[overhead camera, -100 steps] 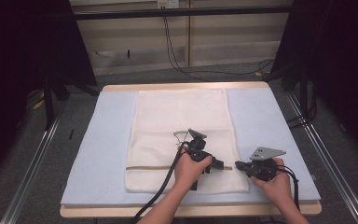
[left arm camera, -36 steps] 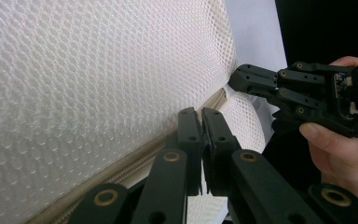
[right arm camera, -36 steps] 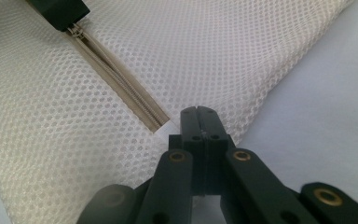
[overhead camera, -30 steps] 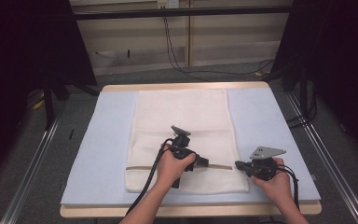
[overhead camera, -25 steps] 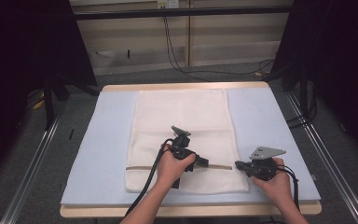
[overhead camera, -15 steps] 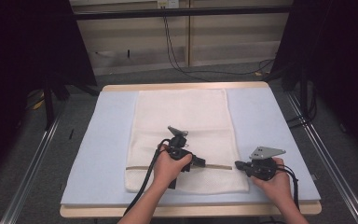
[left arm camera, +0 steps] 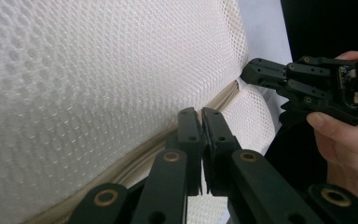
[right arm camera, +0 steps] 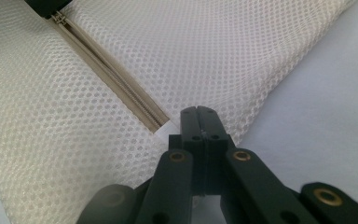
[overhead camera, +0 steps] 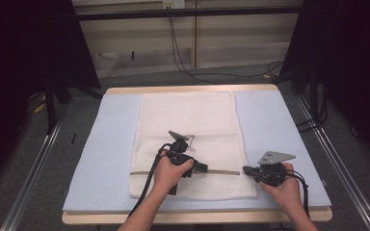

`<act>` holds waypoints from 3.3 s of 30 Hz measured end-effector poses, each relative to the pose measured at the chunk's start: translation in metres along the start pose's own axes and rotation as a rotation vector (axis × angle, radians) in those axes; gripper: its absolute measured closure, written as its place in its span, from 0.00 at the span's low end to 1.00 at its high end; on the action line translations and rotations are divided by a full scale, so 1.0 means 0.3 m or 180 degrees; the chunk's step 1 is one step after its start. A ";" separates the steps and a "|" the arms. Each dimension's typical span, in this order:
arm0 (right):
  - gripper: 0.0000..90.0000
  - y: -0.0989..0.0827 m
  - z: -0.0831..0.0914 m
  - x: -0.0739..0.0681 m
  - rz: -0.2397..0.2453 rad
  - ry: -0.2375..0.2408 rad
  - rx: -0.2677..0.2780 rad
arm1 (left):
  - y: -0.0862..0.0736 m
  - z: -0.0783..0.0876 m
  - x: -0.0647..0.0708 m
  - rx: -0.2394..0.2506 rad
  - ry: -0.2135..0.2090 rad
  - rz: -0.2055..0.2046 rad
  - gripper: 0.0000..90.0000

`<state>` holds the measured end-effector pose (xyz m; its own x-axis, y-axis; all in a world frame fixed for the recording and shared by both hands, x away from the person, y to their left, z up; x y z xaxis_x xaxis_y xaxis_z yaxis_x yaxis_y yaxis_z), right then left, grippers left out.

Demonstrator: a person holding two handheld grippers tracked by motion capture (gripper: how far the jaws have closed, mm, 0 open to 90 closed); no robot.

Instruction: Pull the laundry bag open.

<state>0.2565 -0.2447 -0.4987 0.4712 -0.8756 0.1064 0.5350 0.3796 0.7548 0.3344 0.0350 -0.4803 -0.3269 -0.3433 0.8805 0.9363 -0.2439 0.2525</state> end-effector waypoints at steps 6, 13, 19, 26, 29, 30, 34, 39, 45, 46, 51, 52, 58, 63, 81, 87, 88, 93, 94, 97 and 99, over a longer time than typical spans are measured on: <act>1.00 -0.001 0.000 0.000 -0.0005 -0.0004 0.0007 | -0.006 0.021 -0.006 -0.0005 0.0002 -0.0008 0.97; 1.00 -0.002 0.000 0.001 -0.0006 0.0000 0.0009 | -0.008 0.038 -0.013 -0.0008 0.0036 -0.0026 0.97; 1.00 -0.003 0.000 0.001 -0.0016 -0.0001 0.0012 | -0.009 0.050 -0.017 0.0019 -0.0013 0.0006 0.97; 1.00 -0.003 0.001 0.001 -0.0020 -0.0001 0.0011 | -0.019 0.092 -0.028 0.0053 0.0013 0.0030 0.97; 1.00 -0.003 0.000 0.000 -0.0014 -0.0004 0.0021 | -0.021 0.103 -0.030 0.0058 -0.0018 0.0040 0.97; 1.00 -0.003 0.000 0.000 -0.0014 -0.0003 0.0022 | -0.022 0.105 -0.030 0.0072 0.0017 0.0039 0.97; 1.00 -0.003 0.000 0.000 -0.0022 0.0000 0.0018 | -0.024 0.108 -0.035 0.0068 0.0000 0.0041 0.97; 1.00 -0.003 0.000 0.000 -0.0018 0.0001 0.0020 | -0.027 0.114 -0.045 0.0088 -0.0040 0.0069 0.97; 1.00 -0.003 0.000 0.001 -0.0018 0.0005 0.0020 | -0.032 0.131 -0.054 0.0093 -0.0033 0.0097 0.97; 1.00 -0.003 0.000 0.001 -0.0019 0.0004 0.0019 | -0.033 0.136 -0.056 0.0080 -0.0036 0.0104 0.97; 1.00 -0.003 0.000 0.001 -0.0017 -0.0003 0.0023 | -0.036 0.151 -0.059 0.0106 -0.0031 0.0096 0.97; 1.00 -0.004 0.000 0.000 -0.0017 -0.0005 0.0022 | -0.038 0.154 -0.058 0.0115 -0.0008 0.0115 0.97; 1.00 -0.003 0.000 0.001 -0.0024 -0.0002 0.0019 | -0.039 0.164 -0.062 0.0126 0.0001 0.0084 0.97; 1.00 -0.004 0.000 0.000 -0.0014 0.0000 0.0023 | -0.041 0.169 -0.064 0.0112 0.0022 0.0100 0.97; 1.00 -0.004 -0.001 0.002 -0.0002 0.0010 0.0038 | -0.058 0.228 -0.093 0.0182 -0.0019 0.0140 0.97; 1.00 -0.004 -0.001 0.000 -0.0002 -0.0010 0.0040 | -0.058 0.229 -0.094 0.0186 -0.0025 0.0142 0.97; 1.00 -0.004 -0.001 0.000 -0.0001 -0.0008 0.0040 | -0.057 0.231 -0.094 0.0182 -0.0003 0.0147 0.97; 1.00 -0.004 0.000 0.002 -0.0007 0.0006 0.0031 | -0.060 0.251 -0.096 0.0209 0.0015 0.0182 0.97; 1.00 -0.004 0.000 0.002 -0.0015 0.0003 0.0024 | -0.061 0.253 -0.098 0.0208 -0.0014 0.0179 0.97; 1.00 -0.004 0.000 0.001 -0.0015 0.0006 0.0029 | -0.065 0.260 -0.102 0.0204 -0.0021 0.0175 0.97; 1.00 -0.004 -0.001 0.002 -0.0009 0.0008 0.0036 | -0.067 0.264 -0.103 0.0220 0.0027 0.0178 0.97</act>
<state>0.2563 -0.2455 -0.4997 0.4715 -0.8759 0.1026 0.5283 0.3737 0.7624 0.3358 0.1223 -0.4808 -0.2747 -0.3625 0.8906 0.9597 -0.1610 0.2305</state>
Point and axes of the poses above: each handheld gripper's, and its own axes: z roughly backward along the jaws, y roughly out of its top, x roughly to its right, the point moved 2 cm from there along -z, roughly forward along the jaws, and after that the axes turned 14 degrees about -y, right-handed, at the moved point
